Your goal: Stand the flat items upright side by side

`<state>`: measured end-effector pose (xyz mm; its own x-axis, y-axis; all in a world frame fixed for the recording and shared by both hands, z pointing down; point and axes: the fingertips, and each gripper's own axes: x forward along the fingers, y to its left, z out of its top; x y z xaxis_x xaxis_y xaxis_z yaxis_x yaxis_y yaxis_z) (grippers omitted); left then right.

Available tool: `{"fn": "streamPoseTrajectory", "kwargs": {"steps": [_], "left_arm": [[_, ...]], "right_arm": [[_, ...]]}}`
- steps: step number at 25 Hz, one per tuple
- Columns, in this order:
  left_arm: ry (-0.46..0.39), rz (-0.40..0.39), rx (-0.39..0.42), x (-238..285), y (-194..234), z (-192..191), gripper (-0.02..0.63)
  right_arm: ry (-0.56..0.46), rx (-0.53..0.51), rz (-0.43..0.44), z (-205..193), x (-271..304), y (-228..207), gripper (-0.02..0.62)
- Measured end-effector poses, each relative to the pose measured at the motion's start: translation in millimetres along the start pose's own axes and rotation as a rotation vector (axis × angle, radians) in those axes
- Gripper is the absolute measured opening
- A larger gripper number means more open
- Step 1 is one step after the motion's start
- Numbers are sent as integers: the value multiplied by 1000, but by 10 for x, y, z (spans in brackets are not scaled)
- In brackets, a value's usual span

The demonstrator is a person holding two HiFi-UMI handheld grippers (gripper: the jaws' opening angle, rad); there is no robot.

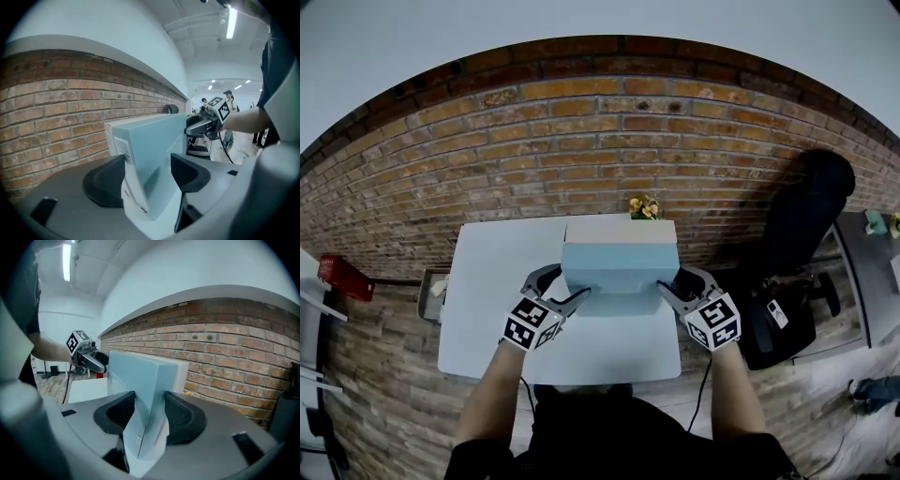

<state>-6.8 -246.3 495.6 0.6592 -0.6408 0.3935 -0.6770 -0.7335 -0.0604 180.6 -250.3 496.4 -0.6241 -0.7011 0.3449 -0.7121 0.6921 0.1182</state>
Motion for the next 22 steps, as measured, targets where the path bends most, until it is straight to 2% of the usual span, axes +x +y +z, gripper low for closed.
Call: {"fn": "streamPoseTrajectory", "kwargs": {"steps": [7, 18, 22], "left_arm": [[-2, 41, 31, 17, 29, 22, 319], [2, 44, 40, 79, 31, 0, 319], [-2, 58, 39, 95, 75, 1, 319]], "right_arm": [[-11, -70, -43, 25, 26, 14, 212], [-40, -86, -71, 59, 43, -67, 209], [-56, -63, -69, 75, 65, -81, 209]]}}
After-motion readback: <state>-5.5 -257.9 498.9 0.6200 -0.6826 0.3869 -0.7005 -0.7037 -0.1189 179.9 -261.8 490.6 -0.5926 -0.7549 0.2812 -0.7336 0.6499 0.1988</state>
